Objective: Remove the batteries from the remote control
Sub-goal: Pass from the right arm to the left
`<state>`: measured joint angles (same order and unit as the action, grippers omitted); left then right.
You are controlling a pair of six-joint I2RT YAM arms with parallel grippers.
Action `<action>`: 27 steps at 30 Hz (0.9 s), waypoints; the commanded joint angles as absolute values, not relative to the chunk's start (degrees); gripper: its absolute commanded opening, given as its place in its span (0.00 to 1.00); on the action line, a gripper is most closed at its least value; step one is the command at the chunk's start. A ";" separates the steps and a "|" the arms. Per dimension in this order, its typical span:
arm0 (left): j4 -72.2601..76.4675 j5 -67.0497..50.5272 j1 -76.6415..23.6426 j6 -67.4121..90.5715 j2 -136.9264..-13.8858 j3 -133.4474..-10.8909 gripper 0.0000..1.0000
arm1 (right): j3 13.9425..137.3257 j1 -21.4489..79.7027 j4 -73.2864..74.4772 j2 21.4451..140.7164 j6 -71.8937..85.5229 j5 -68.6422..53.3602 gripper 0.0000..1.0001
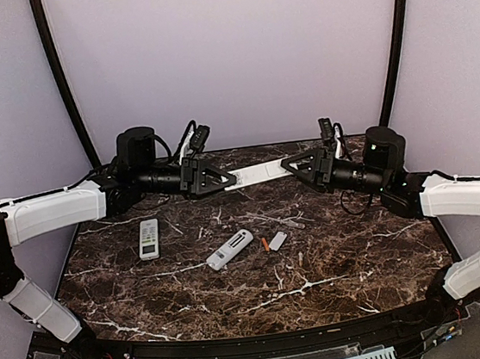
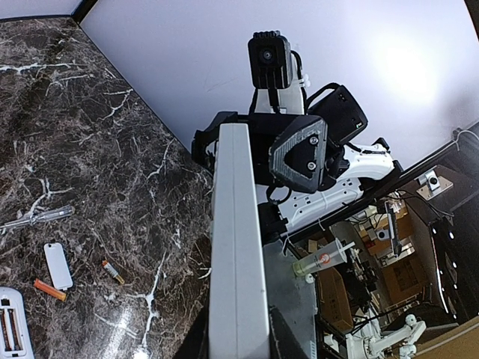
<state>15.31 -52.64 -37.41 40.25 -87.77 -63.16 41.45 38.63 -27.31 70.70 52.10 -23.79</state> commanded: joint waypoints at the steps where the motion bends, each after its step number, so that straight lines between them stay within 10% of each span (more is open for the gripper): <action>1: 16.01 -53.04 -37.27 39.84 -87.60 -62.68 0.00 | 42.48 38.41 -27.92 71.00 50.93 -25.12 0.57; 27: 14.81 -56.28 -37.47 38.48 -89.61 -64.07 0.00 | 35.80 37.34 -31.17 69.88 52.89 -20.83 0.28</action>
